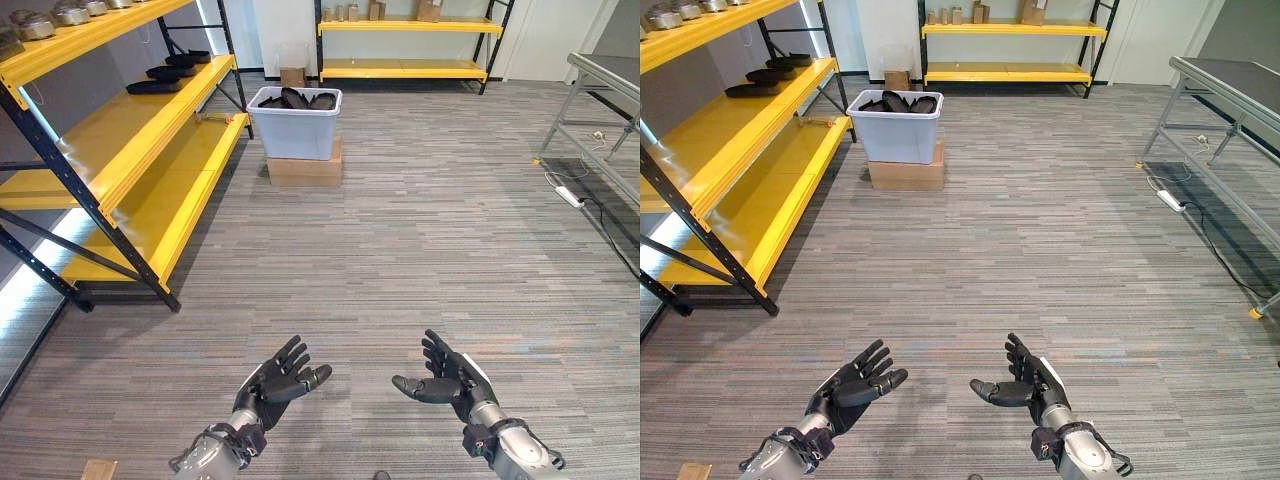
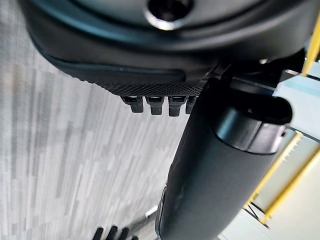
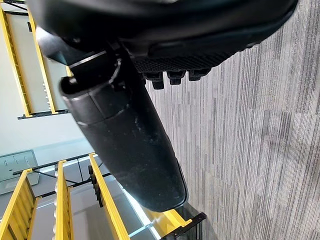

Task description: Move parts from the plastic box to the shelf.

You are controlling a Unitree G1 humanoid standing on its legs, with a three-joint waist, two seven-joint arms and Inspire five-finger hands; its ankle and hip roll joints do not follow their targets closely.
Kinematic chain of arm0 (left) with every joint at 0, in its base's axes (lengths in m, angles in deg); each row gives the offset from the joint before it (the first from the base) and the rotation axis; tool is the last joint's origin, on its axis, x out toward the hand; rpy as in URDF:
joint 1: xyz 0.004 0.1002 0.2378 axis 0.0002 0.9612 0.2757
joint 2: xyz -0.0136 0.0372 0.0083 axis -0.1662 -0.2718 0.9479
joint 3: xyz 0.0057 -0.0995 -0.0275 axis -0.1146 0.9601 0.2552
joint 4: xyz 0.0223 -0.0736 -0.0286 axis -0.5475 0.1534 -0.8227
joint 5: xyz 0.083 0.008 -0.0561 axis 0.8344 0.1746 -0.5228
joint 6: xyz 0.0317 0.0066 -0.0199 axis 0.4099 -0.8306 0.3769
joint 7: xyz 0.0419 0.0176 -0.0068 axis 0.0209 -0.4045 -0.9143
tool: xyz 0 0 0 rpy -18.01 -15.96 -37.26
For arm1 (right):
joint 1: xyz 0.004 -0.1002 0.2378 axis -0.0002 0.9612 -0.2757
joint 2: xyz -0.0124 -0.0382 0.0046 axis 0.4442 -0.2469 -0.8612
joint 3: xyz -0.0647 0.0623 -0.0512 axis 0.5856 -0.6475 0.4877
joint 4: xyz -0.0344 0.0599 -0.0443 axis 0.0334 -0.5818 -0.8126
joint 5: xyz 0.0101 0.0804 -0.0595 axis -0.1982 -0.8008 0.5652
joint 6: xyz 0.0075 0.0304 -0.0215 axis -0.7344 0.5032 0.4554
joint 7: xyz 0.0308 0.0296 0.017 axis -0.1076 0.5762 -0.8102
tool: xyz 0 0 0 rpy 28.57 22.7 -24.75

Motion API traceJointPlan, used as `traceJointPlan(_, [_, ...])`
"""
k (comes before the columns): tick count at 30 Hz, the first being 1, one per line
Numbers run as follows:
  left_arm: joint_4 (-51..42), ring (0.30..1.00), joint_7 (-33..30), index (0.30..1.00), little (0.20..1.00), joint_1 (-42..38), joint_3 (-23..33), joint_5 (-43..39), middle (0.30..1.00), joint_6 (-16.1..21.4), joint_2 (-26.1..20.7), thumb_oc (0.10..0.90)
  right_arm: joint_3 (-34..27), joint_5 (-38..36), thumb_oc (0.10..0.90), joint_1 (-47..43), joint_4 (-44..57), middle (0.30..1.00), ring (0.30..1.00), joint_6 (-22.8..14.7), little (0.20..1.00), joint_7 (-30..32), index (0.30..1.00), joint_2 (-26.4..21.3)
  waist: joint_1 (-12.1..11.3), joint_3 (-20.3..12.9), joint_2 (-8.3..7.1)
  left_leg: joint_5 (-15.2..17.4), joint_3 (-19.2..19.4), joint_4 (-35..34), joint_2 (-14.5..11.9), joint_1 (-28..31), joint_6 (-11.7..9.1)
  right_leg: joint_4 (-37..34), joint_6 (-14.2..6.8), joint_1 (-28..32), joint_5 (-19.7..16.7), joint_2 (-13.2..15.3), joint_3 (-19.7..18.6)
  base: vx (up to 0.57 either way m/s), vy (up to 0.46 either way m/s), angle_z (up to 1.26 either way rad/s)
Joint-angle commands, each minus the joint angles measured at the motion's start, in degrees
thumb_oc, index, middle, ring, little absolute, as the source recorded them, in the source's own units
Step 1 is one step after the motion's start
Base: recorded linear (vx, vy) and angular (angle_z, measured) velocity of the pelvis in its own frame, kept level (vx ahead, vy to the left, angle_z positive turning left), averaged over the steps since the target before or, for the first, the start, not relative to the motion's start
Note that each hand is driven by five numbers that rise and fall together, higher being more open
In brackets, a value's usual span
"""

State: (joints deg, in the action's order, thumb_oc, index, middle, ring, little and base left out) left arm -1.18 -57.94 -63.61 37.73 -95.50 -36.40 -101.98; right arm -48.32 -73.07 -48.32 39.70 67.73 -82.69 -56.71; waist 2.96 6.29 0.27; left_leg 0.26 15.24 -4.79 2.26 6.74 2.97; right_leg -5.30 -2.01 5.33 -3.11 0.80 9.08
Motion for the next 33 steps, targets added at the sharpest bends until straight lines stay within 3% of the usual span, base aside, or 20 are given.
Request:
traceJointPlan(1, [-2.31,1.000,-1.56,1.000,1.000,-4.99,3.16,-0.91,1.000,5.47,-0.14,0.900,-1.01,1.73,0.900,-6.56,4.51,1.000,1.000,-4.65,1.000,-0.52,1.000,-1.56,0.27,-1.78,-1.84,2.16,-1.29,-0.21,-4.23,2.22,-4.42,0.30,-6.17,1.57,0.34,3.86,0.38,0.00,0.000,0.00])
traceJointPlan(6, [-1.85,1.000,-5.69,1.000,1.000,-4.70,4.63,-0.57,1.000,5.57,0.81,0.900,-0.93,1.73,0.900,-7.09,4.80,1.000,1.000,-3.77,1.000,0.05,1.000,-1.26,-0.30,-1.65,-2.12,2.06,-1.68,-0.21,-4.21,2.12,-4.45,0.30,-6.15,1.68,0.35,3.91,0.68,0.00,-0.006,0.03])
traceJointPlan(14, [-3.70,1.000,-3.66,1.000,1.000,-4.78,5.32,4.69,1.000,6.45,0.18,0.900,-1.69,2.54,0.900,-6.96,5.71,1.000,1.000,-3.19,1.000,0.22,1.000,-1.04,-0.60,-1.47,-2.16,1.95,-2.00,-0.21,-4.23,1.98,-4.48,0.30,-6.18,1.69,0.26,4.04,0.92,0.00,0.008,0.04])
traceJointPlan(33, [-3.99,1.000,-4.72,1.000,1.000,-4.86,3.75,4.17,1.000,7.78,0.54,0.900,-1.78,3.33,0.900,-6.02,6.25,1.000,1.000,-5.40,1.000,0.50,1.000,-0.63,-0.18,-1.41,-2.19,2.29,-1.87,-0.21,-3.90,1.91,-4.07,0.30,-6.46,1.47,0.12,4.17,0.65,0.01,0.001,0.00])
